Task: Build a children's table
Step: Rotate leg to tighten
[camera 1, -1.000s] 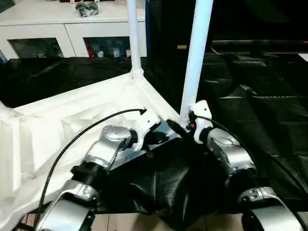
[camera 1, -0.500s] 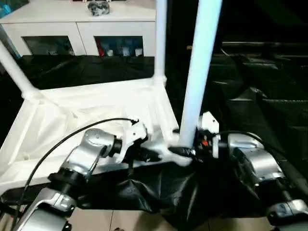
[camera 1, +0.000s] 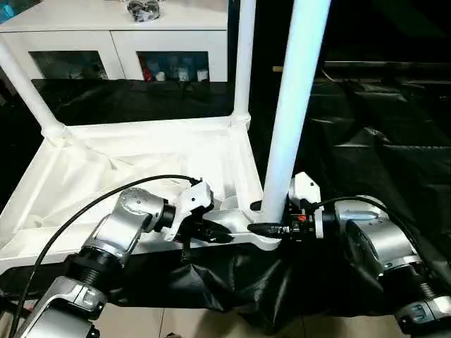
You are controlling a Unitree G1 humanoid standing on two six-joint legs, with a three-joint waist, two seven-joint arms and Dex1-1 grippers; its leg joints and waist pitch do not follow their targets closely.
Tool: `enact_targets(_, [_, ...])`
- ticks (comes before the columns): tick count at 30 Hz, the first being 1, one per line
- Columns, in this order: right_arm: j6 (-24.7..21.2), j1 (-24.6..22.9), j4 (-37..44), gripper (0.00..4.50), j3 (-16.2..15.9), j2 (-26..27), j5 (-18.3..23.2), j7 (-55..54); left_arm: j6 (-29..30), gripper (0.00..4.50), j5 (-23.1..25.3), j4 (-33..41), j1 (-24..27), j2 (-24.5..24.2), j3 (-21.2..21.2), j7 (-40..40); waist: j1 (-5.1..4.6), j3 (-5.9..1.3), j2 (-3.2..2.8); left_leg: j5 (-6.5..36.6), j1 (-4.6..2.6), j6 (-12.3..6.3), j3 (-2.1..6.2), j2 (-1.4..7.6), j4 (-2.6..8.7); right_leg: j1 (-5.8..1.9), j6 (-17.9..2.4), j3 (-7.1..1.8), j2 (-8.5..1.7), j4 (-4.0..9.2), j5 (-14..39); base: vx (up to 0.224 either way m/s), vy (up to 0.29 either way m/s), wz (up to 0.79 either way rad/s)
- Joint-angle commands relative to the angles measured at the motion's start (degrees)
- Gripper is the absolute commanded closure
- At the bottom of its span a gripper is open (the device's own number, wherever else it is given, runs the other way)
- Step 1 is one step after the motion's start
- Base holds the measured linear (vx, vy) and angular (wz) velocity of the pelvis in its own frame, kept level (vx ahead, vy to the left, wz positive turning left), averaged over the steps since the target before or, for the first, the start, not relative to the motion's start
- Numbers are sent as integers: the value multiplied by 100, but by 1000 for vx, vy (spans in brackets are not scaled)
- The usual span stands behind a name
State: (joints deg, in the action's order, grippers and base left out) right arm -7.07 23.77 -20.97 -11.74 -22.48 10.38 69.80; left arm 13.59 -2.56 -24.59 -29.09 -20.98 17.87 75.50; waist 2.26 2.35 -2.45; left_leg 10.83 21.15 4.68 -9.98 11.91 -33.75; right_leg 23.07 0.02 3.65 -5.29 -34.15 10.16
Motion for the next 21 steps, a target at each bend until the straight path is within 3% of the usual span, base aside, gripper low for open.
enact_targets(1, [-139,-75,0,244,-111,194,-82,-293,-28,450,-112,118,-80,326,52,-209,-26,-333,75,1149,-46,-419,-33,98,396,-288,-1419,-197,-211,385,1210,0,0,0])
enact_targets(4, [-156,-60,-181,249,-32,448,-204,-864,-50,450,5,-76,-197,595,-59,-796,-45,-331,79,1149,-27,-341,-19,88,402,-300,-1355,-197,-217,393,1311,0,0,0])
enact_targets(9, [-319,167,-901,251,134,1011,-577,-2344,28,450,195,-570,-529,1108,-235,-1857,-124,-310,84,1427,-47,-126,-1,47,421,-280,-1108,-175,-223,473,2041,0,0,0])
enact_targets(13, [-666,460,-1460,251,447,1688,-607,-3750,187,450,239,-905,-795,1569,-420,-2735,-175,-323,87,1394,-37,-157,4,48,419,-268,-1076,-182,-208,480,1933,0,0,0])
enact_targets(14, [-722,521,-1561,251,499,1797,-646,-3985,201,450,256,-942,-823,1639,-451,-2855,-225,-309,76,1406,-25,-127,5,37,425,-257,-1107,-178,-199,472,1935,0,0,0])
enact_targets(15, [-792,617,-1706,251,521,1924,-701,-4186,210,450,281,-940,-833,1702,-453,-2905,-224,-310,3,1442,-33,-102,17,32,431,-265,-1107,-167,-202,471,1966,0,0,0])
enact_targets(16, [-721,651,-1752,251,464,1958,-751,-4158,212,450,272,-902,-815,1726,-438,-2856,-239,-330,46,1447,-38,-109,13,39,420,-264,-1127,-171,-203,480,1845,0,0,0])
enact_targets(18, [-564,712,-1844,251,470,2021,-771,-4077,164,450,263,-902,-804,1760,-416,-2766,-239,-330,51,1474,-23,-179,5,37,417,-275,-1145,-173,-203,479,1755,0,0,0])
enact_targets(20, [-592,755,-1854,195,604,2048,-568,-3909,118,450,231,-847,-764,1718,-367,-2611,-240,-340,84,1445,-16,-265,-4,37,410,-281,-1161,-174,-204,483,1697,0,0,0])
enact_targets(21, [-612,768,-1838,179,640,2043,-504,-3841,102,450,214,-811,-741,1690,-345,-2534,-236,-336,63,1430,-9,-289,2,41,417,-289,-1172,-171,-209,472,1697,0,0,0])
